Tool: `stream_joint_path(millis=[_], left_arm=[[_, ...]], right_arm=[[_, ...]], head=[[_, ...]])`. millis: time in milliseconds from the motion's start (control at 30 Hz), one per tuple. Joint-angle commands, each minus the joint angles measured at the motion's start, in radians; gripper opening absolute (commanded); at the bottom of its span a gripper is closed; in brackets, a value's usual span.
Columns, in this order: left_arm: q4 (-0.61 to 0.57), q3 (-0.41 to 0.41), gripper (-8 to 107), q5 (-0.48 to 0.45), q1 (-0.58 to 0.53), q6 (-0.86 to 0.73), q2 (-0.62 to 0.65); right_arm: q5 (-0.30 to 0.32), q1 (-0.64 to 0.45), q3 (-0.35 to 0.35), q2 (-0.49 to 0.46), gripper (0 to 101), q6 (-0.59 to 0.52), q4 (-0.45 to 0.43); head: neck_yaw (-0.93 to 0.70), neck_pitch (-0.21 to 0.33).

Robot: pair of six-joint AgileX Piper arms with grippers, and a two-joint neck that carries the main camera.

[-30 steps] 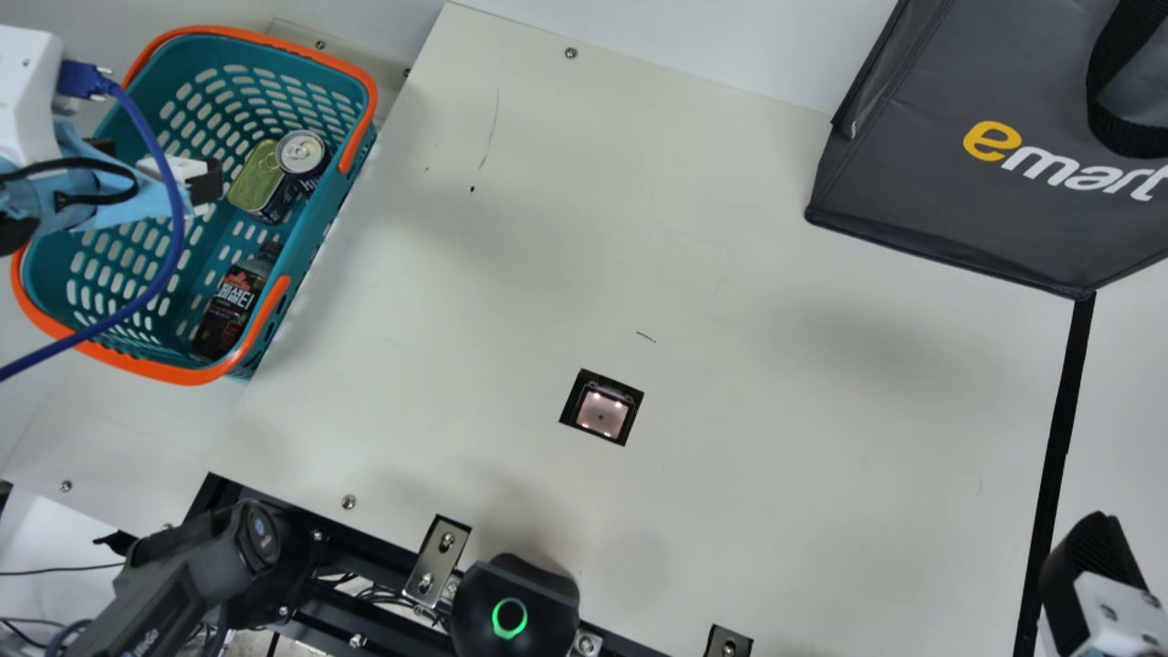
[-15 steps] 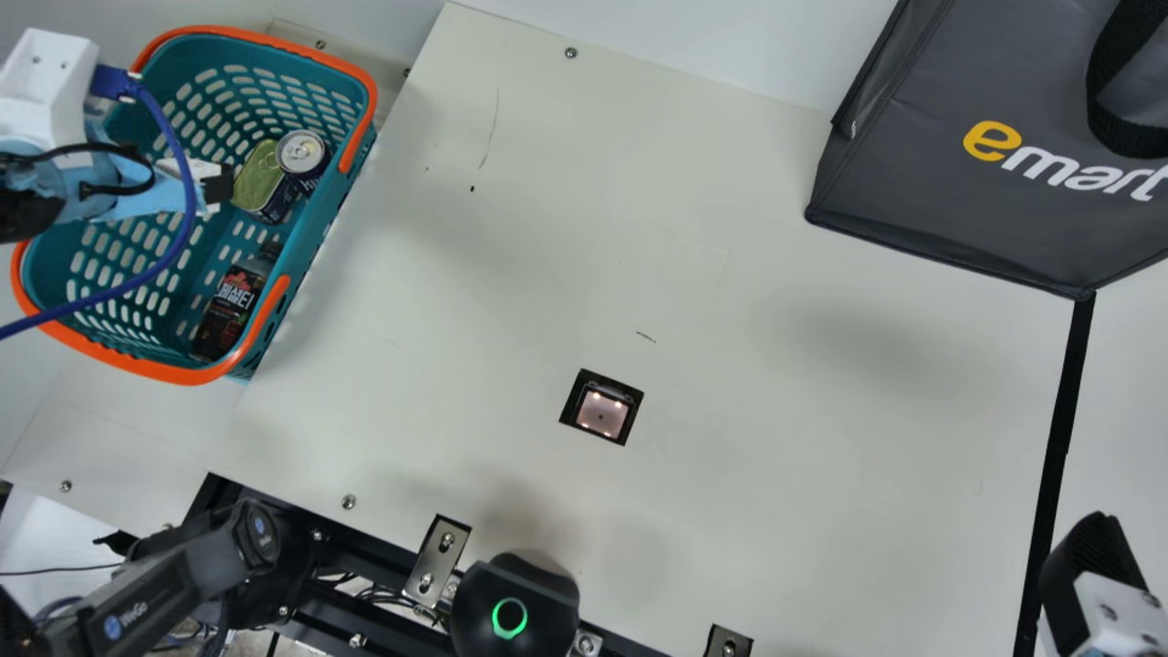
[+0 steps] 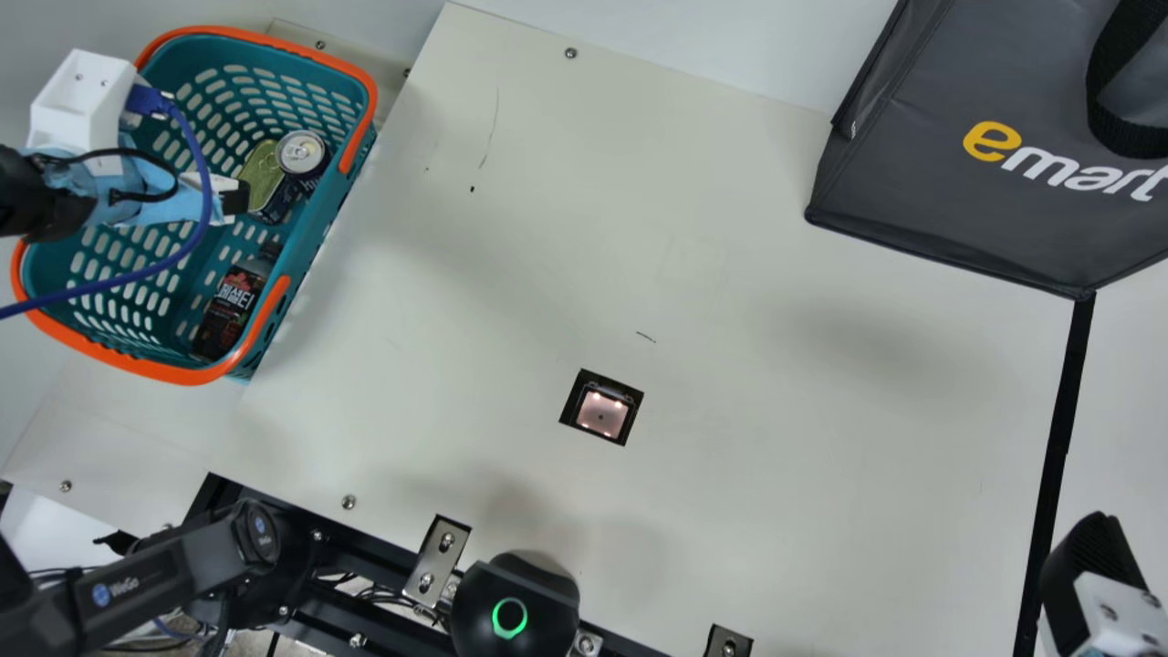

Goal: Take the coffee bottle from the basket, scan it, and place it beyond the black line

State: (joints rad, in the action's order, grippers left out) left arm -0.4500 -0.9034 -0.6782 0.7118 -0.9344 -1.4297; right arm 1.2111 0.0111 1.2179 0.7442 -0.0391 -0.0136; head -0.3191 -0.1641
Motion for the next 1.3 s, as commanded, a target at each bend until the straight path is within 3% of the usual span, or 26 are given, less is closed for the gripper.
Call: stream_joint_path(millis=[0, 433, 1267], left_arm=[[-0.002, 0.008, 90, 0.009, 0.003, -0.016, -0.014], [-0.012, 0.057, 90, 0.079, 0.018, -0.103, -0.098], [-0.05, 0.077, 90, 0.226, -0.031, -0.158, -0.256]], right_arm=[[0.0, 0.0, 0.0, 0.0, 91, 0.0, 0.0], [0.0, 0.0, 0.0, 0.0, 91, 0.0, 0.0], [0.0, 0.0, 0.0, 0.0, 91, 0.0, 0.0]], head=[[-0.002, 0.026], [-0.002, 0.026], [-0.002, 0.026]])
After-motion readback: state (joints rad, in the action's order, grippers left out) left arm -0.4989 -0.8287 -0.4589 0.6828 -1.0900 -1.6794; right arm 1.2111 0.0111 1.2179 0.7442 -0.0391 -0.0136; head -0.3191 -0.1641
